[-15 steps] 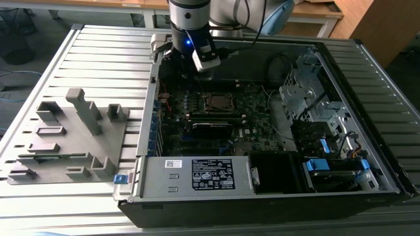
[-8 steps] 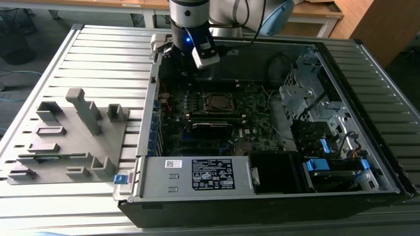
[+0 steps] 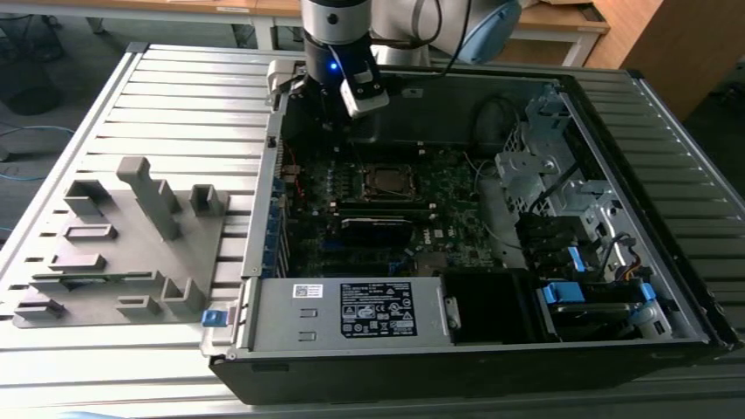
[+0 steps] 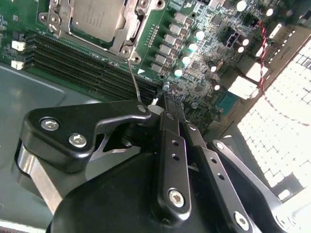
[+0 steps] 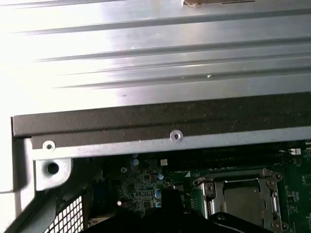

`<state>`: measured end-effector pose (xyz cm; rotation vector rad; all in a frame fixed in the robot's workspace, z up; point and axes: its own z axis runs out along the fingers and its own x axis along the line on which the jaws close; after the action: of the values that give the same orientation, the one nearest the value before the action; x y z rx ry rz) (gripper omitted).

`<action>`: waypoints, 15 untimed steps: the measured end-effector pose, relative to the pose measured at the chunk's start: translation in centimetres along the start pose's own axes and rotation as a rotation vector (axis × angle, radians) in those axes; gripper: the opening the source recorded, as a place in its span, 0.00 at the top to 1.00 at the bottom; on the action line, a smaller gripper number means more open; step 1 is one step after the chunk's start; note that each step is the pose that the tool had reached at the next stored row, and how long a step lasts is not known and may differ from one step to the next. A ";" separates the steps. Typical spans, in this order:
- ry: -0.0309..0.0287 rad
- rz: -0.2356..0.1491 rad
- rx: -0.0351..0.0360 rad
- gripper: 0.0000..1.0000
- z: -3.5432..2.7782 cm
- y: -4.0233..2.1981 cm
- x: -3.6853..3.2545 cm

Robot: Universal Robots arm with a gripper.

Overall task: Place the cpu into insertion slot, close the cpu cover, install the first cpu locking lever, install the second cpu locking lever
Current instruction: 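Install the first cpu locking lever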

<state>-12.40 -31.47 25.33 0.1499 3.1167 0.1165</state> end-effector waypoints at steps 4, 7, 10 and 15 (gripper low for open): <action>0.0002 0.000 -0.0021 0.89 0.03 0.23 0.02; 0.0007 0.000 -0.0075 0.89 0.04 0.32 0.03; 0.0008 0.000 -0.0095 0.89 0.05 0.34 0.03; 0.0009 0.000 -0.0095 0.89 0.06 0.36 -0.24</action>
<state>-12.13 -31.12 25.30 0.1499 3.1166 0.1314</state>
